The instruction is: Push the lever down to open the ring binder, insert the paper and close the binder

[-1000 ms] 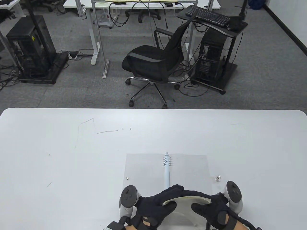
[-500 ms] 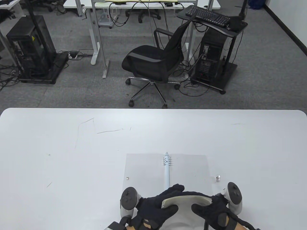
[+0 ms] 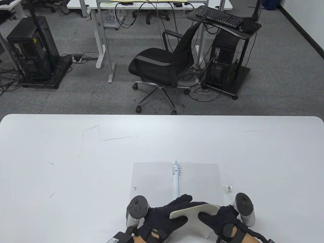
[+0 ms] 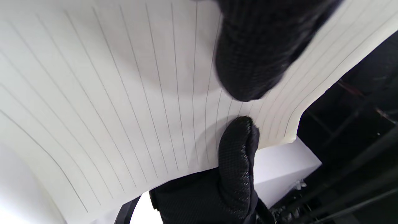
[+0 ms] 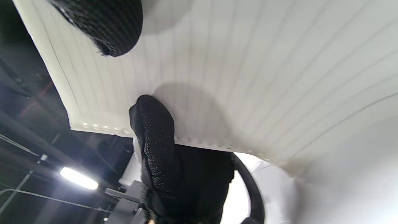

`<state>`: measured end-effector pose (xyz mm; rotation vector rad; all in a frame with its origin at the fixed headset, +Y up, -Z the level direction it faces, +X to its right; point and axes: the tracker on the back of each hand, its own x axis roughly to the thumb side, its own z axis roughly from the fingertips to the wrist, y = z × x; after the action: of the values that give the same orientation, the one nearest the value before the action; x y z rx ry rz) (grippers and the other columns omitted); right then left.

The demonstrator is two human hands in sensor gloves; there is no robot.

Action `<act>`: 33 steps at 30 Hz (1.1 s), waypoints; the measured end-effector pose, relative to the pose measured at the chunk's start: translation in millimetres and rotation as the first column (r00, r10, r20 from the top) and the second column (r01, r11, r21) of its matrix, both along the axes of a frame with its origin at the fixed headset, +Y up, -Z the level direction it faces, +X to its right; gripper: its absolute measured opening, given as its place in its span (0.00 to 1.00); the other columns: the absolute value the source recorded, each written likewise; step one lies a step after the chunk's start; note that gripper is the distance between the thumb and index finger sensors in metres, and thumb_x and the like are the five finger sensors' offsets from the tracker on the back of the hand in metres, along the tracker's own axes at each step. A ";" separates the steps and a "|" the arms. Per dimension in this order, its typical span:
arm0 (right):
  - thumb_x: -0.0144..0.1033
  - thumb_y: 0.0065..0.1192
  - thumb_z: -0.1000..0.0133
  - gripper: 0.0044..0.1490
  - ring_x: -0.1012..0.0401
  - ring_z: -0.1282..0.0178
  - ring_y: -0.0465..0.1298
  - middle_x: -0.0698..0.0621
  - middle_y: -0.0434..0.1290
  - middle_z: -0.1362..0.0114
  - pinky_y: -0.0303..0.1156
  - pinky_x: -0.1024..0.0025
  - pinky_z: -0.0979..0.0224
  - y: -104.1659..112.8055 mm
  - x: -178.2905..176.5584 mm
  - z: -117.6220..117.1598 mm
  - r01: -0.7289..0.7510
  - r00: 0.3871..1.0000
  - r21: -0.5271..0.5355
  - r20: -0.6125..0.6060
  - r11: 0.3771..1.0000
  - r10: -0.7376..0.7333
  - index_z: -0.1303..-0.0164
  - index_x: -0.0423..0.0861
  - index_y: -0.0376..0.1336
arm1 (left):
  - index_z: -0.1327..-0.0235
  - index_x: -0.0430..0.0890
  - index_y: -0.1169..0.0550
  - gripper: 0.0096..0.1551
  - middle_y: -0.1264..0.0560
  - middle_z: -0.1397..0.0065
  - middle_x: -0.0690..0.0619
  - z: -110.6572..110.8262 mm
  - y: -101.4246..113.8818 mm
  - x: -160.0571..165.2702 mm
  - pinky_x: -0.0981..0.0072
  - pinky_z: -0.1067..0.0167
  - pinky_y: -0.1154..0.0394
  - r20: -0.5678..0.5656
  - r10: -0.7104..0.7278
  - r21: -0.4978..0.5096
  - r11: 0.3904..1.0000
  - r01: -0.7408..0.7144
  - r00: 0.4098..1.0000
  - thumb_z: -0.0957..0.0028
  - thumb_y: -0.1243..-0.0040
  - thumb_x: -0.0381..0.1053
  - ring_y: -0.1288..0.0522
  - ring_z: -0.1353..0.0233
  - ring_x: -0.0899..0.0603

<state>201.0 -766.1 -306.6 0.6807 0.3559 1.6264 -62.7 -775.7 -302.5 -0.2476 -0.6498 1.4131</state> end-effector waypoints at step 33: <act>0.49 0.64 0.44 0.46 0.38 0.17 0.53 0.43 0.51 0.12 0.56 0.33 0.25 38.6 1.4 14.7 0.020 1.000 0.142 0.007 0.990 -0.021 0.18 0.52 0.49 | 0.38 0.71 0.24 0.24 0.37 0.15 0.65 11.5 24.7 -0.8 0.29 0.25 0.47 0.027 0.115 -0.008 0.993 -0.115 0.993 0.49 0.40 0.64 0.42 0.13 0.38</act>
<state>202.4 -727.6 -291.9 0.7826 0.2275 1.6457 -63.5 -751.0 -291.0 -0.2377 -0.6916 1.5247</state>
